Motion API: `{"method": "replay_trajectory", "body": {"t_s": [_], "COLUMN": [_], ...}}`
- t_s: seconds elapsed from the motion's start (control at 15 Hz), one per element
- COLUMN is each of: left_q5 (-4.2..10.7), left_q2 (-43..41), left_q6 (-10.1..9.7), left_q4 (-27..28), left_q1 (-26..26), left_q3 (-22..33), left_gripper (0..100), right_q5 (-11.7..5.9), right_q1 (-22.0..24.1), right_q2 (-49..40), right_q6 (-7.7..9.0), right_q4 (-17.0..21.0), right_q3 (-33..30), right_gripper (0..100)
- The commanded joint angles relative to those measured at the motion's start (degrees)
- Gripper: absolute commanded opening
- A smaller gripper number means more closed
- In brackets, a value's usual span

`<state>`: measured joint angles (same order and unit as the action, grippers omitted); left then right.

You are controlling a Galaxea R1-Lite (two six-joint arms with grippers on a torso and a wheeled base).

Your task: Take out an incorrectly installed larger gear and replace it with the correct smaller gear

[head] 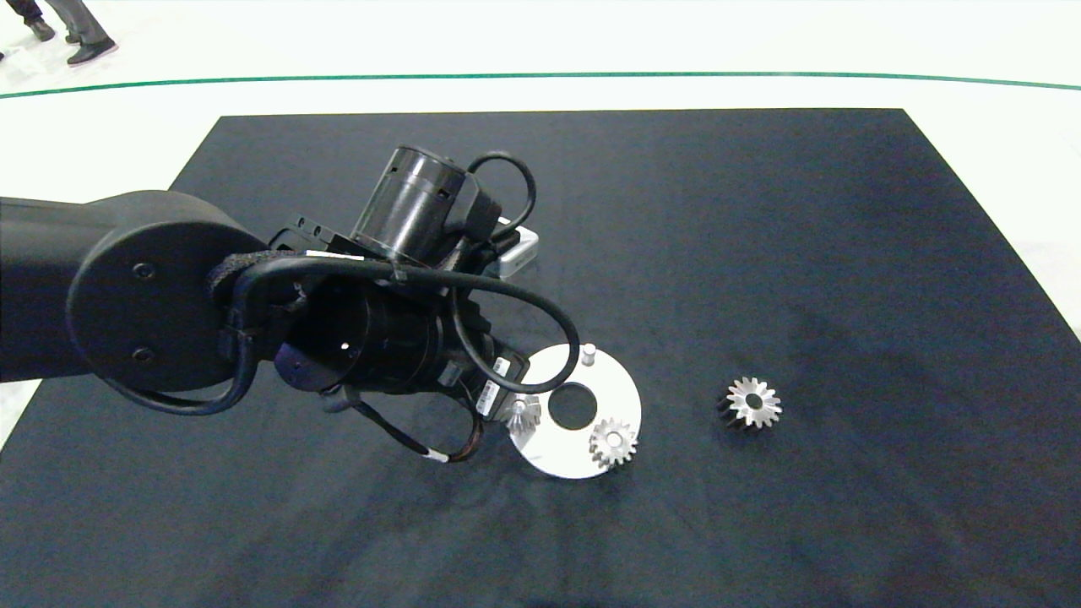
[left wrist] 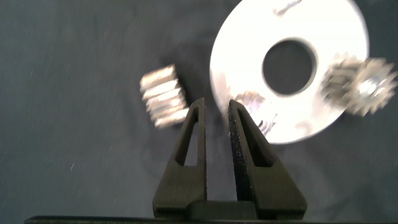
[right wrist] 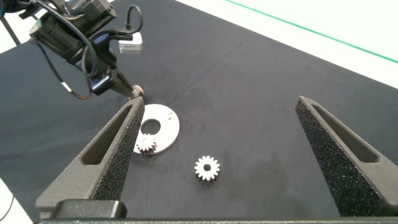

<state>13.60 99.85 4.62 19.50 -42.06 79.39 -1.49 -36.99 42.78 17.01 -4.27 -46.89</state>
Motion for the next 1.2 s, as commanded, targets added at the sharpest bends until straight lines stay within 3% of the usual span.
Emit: {"method": "replay_trajectory", "body": {"t_s": [0.07,0.53,0.73,0.93,1.07,1.2], "left_q5": [0.11,0.28,3.53,3.89,6.08,6.43], "left_q2": [3.0,3.7,4.0,3.7,3.7,3.6], "left_q6": [-0.31,-0.40,0.13,1.00,2.32,2.59], "left_q4": [-2.4,-2.5,-2.6,-2.6,-2.7,-3.4], "left_q1": [-0.7,0.5,1.5,2.1,2.4,2.4], "left_q3": [0.4,-0.1,-0.2,-0.5,-0.5,-0.5], "left_gripper": [19,19,19,19,19,19], "right_q5": [-0.01,-0.01,-0.01,-0.01,-0.01,-0.01], "right_q1": [0.0,0.0,0.0,0.0,0.0,0.0], "right_q2": [0.1,-0.1,-0.1,-0.1,-0.1,-0.2], "right_q6": [0.13,0.13,0.13,0.13,0.13,0.13], "right_q4": [0.0,-0.1,-0.1,-0.1,-0.1,-0.1], "right_q3": [0.0,0.0,0.0,0.0,0.0,0.0], "right_gripper": [100,100,100,100,100,100]}}
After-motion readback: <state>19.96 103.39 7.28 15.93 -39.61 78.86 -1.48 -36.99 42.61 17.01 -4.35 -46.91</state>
